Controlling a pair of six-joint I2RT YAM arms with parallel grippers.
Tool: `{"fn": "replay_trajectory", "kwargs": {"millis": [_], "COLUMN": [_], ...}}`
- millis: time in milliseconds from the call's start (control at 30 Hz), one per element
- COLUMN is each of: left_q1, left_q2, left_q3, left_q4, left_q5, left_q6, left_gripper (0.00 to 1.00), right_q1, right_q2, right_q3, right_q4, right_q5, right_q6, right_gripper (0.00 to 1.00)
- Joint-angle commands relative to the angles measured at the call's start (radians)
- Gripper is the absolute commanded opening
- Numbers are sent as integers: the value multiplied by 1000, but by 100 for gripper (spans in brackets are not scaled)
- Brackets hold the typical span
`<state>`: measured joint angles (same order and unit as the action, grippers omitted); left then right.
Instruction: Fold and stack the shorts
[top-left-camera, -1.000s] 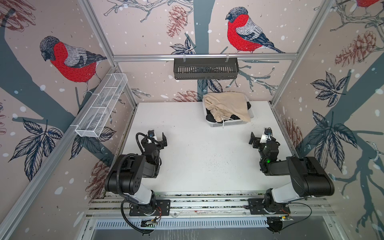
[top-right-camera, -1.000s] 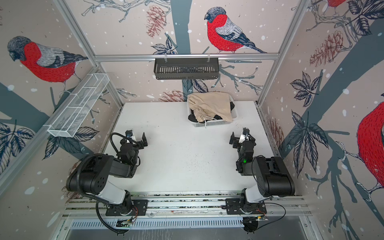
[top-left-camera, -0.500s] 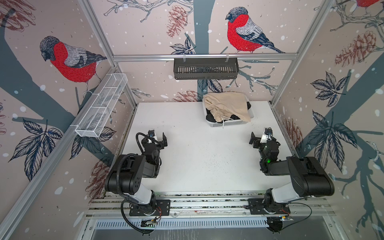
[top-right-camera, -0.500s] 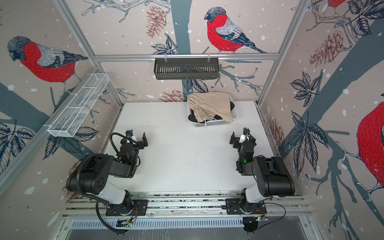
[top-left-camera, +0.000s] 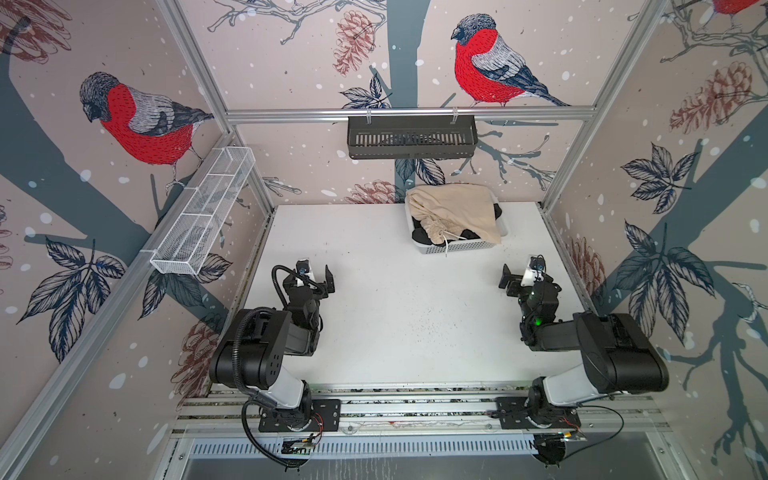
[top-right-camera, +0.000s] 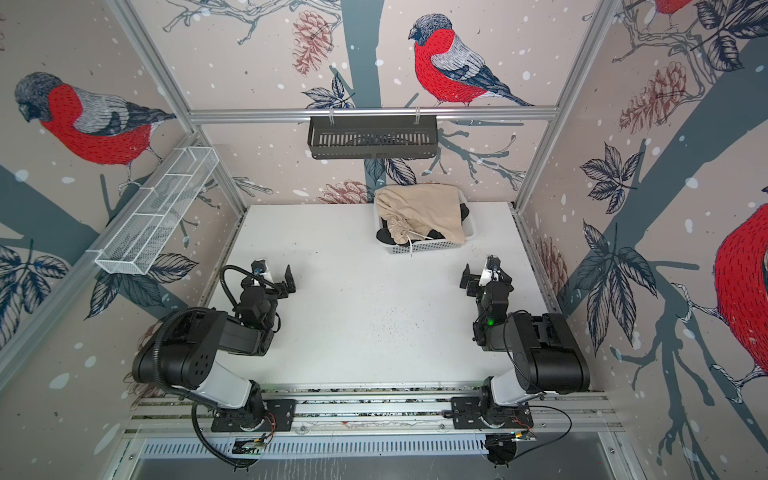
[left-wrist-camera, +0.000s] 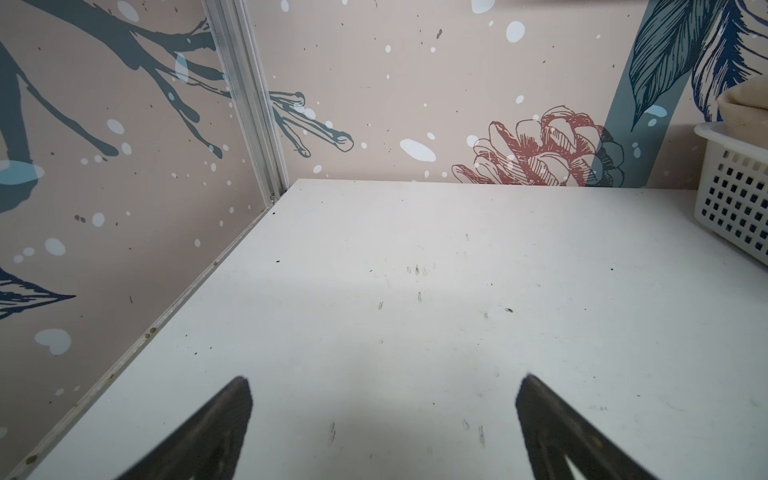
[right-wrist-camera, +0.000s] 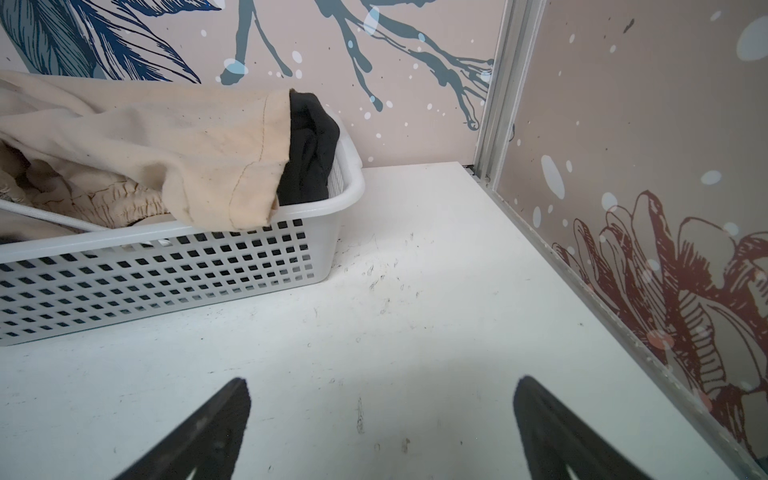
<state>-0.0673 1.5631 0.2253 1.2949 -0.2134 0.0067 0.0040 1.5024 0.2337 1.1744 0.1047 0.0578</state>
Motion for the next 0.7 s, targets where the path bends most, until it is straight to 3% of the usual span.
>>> {"fn": "replay_trajectory", "kwargs": {"millis": [0,200,300,533,667], "left_q1": [1,-55,-68,-77,-89], "left_q2": [-8,-229,-352,-472,-481], "left_q3": [2,23,71,214,308], "left_q4": [31,-182,-366,-633,-795], "left_q5": [-16,-135,-129,136,184], "left_q6": [3,18,-85,-217,-249], "left_gripper": [99,98,98,98,98], "right_q1": [-1,39,75,240,339], "right_q2": [-10,-128,-183,-124,2], "right_q3": [6,123,215,607,818], "right_q4": [16,-291,-461,-884,-1039], "right_q5": [-8,-3,-34,-227,-309], "right_q6": [14,-19,-15,-150,-221], "right_gripper": [98,94,95,98,99]}}
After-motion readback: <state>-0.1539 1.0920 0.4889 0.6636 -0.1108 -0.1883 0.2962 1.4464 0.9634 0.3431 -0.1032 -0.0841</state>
